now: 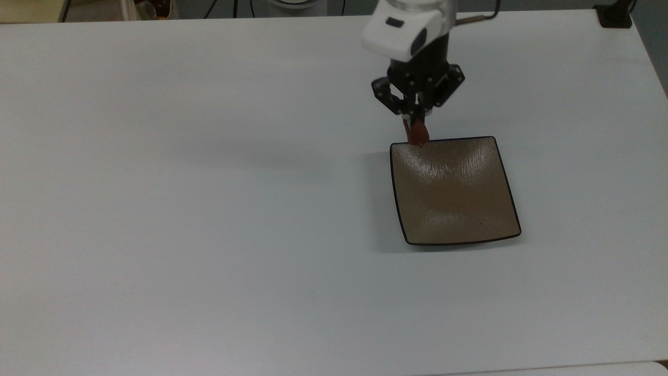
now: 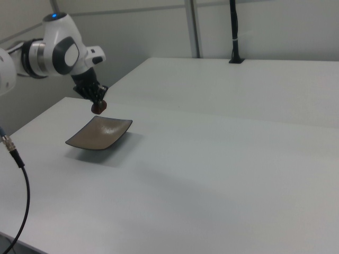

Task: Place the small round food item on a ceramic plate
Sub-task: 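Lower the red item onto the plate center and open the gripper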

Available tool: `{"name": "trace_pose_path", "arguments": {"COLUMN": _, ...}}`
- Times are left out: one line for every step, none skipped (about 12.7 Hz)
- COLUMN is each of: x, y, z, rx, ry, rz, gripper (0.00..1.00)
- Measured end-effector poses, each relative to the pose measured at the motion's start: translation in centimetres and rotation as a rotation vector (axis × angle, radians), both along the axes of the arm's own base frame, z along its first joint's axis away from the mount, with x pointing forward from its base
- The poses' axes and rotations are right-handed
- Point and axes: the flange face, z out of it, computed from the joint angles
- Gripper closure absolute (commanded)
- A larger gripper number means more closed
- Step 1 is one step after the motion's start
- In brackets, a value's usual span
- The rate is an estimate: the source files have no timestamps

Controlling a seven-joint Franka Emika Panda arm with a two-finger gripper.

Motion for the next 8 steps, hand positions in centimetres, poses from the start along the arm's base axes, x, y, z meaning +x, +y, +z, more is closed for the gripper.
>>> {"name": "trace_pose_path", "arguments": {"x": 0.3, "y": 1.4, "z": -1.5, "rx": -0.001, "ry": -0.014, "rz": -0.010, "gripper": 0.90}}
{"name": "trace_pose_path", "arguments": {"x": 0.6, "y": 2.5, "z": -3.1, "rx": -0.003, "ry": -0.027, "rz": -0.024, "gripper": 0.90}}
{"name": "trace_pose_path", "arguments": {"x": 1.0, "y": 3.3, "z": -4.8, "rx": -0.003, "ry": -0.032, "rz": -0.031, "gripper": 0.90}}
{"name": "trace_pose_path", "arguments": {"x": 1.3, "y": 4.1, "z": -6.6, "rx": 0.000, "ry": -0.036, "rz": -0.030, "gripper": 0.89}}
{"name": "trace_pose_path", "arguments": {"x": 1.5, "y": 4.8, "z": -8.0, "rx": 0.002, "ry": -0.038, "rz": -0.025, "gripper": 0.89}}
{"name": "trace_pose_path", "arguments": {"x": 1.5, "y": 5.6, "z": -9.2, "rx": 0.002, "ry": -0.035, "rz": -0.020, "gripper": 0.87}}
{"name": "trace_pose_path", "arguments": {"x": 1.4, "y": 6.3, "z": -10.3, "rx": 0.004, "ry": -0.033, "rz": -0.019, "gripper": 0.86}}
{"name": "trace_pose_path", "arguments": {"x": 1.4, "y": 7.0, "z": -11.6, "rx": 0.006, "ry": -0.032, "rz": -0.021, "gripper": 0.86}}
